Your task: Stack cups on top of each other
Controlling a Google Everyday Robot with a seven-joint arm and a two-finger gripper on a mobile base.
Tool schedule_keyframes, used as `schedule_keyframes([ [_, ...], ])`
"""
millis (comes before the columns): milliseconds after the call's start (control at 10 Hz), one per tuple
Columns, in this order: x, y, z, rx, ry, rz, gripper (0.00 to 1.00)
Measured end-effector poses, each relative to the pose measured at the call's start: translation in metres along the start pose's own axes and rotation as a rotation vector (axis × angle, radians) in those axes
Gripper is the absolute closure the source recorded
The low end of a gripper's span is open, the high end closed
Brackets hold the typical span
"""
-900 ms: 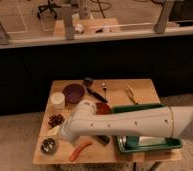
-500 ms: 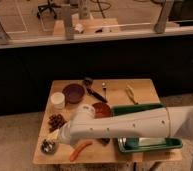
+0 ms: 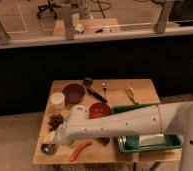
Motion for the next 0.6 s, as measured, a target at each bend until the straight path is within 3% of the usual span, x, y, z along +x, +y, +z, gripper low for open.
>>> schedule_keyframes([
  [600,-0.005,-0.003,0.02,0.007,-0.017,-0.029,0.2],
])
